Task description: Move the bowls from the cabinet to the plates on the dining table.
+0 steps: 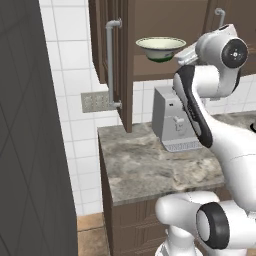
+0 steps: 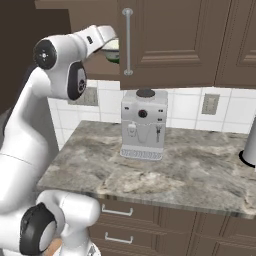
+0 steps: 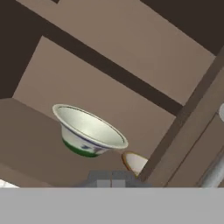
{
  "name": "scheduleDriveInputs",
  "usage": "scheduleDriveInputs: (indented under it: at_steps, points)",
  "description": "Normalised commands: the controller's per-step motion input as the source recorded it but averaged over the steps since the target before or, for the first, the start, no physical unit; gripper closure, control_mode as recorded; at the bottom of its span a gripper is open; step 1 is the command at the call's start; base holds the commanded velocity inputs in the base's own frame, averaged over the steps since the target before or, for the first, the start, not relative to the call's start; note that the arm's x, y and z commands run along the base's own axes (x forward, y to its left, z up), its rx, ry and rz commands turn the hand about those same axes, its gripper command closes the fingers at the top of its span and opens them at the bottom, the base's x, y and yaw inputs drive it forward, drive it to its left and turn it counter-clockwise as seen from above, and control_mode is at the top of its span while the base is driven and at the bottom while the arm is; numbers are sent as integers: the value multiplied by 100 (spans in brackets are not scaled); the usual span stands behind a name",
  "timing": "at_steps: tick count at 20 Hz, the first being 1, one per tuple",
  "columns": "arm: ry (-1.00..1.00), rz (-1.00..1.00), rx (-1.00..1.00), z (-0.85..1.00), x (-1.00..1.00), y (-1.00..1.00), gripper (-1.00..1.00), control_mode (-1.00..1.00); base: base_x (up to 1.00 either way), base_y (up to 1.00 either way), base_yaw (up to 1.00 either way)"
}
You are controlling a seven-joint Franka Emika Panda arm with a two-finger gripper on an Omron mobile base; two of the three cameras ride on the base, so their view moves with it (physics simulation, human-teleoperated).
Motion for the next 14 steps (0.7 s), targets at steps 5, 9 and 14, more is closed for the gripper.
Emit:
scheduleDriveInputs:
  at_steps: [5, 9, 14]
  points:
    - [18, -18, -1, 3, 37, 14, 100, -100, 0, 0, 0]
    - [17, -19, -4, 2, 40, 5, 100, -100, 0, 0, 0]
    - [8, -20, -9, 0, 41, 0, 100, -100, 0, 0, 0]
